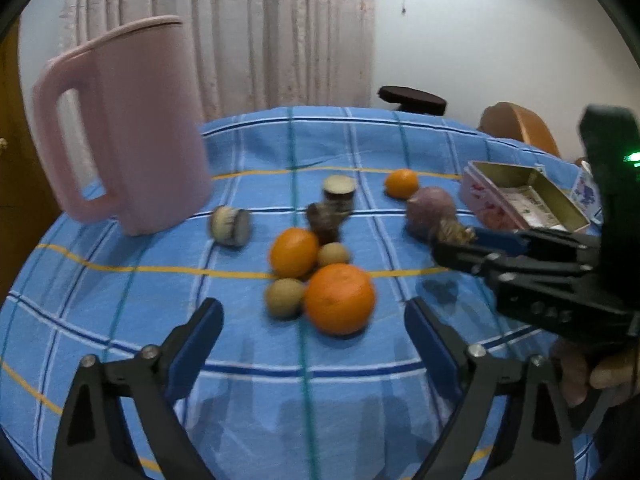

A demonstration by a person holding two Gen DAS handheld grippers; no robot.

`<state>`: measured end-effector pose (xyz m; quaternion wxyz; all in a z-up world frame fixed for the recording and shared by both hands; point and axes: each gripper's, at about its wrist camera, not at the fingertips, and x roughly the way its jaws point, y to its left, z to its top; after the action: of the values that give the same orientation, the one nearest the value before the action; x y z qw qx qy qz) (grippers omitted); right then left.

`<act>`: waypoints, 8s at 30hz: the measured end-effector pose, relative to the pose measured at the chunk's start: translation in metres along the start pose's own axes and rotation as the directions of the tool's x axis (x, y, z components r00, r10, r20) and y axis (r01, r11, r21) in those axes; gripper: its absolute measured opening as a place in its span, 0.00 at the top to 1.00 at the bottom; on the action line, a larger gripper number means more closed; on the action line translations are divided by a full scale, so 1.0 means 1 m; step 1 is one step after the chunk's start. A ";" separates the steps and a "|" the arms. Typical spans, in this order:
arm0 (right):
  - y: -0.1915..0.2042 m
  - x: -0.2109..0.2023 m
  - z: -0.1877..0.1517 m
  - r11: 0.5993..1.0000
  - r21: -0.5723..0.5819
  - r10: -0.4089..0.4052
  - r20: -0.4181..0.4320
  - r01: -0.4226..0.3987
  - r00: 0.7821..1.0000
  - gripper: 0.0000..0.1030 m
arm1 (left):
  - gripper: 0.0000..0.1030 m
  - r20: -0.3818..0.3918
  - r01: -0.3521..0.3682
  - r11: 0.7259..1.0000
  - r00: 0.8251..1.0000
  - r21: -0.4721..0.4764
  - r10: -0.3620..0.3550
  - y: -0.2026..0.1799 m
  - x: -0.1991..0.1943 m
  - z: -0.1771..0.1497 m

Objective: Organize fruits
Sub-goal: 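Grasp the brown round fruit with the right tool, then lift the brown fruit toward the tin with the right tool while the left tool grasps the large orange, then lower the brown fruit into the tin and open the right tool while the left tool releases the orange there, then move both tools back over the loose fruits on the table, then grasp a small kiwi with the right tool while the left tool grasps another kiwi, then carry the kiwis into the tin and open both tools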

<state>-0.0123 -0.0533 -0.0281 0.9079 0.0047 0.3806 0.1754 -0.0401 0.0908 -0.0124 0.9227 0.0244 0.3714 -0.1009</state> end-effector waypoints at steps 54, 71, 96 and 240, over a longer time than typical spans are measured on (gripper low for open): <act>-0.209 -0.088 -0.015 0.913 0.276 -0.327 0.060 0.300 0.943 0.60 | 0.51 0.011 0.337 0.931 0.940 0.139 -0.342 -0.209 0.074 0.068; -0.210 -0.088 -0.018 0.922 0.334 -0.248 0.118 0.197 0.961 0.33 | 0.00 0.133 0.242 0.963 0.957 0.115 -0.256 -0.193 0.057 0.069; -0.156 -0.096 -0.022 0.898 0.302 -0.402 0.272 0.319 0.874 0.32 | 0.00 0.209 -0.018 0.991 0.978 0.132 -0.010 -0.097 0.032 0.049; -0.221 -0.075 -0.005 0.921 0.356 -0.226 0.160 0.157 0.961 0.40 | 0.65 0.055 0.190 0.970 0.978 0.150 -0.200 -0.222 0.096 0.091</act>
<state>0.0058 -0.2858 -0.0116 0.9395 0.1412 0.3117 0.0156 0.0440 -0.1536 -0.0058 0.9165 0.0506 0.3313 -0.2183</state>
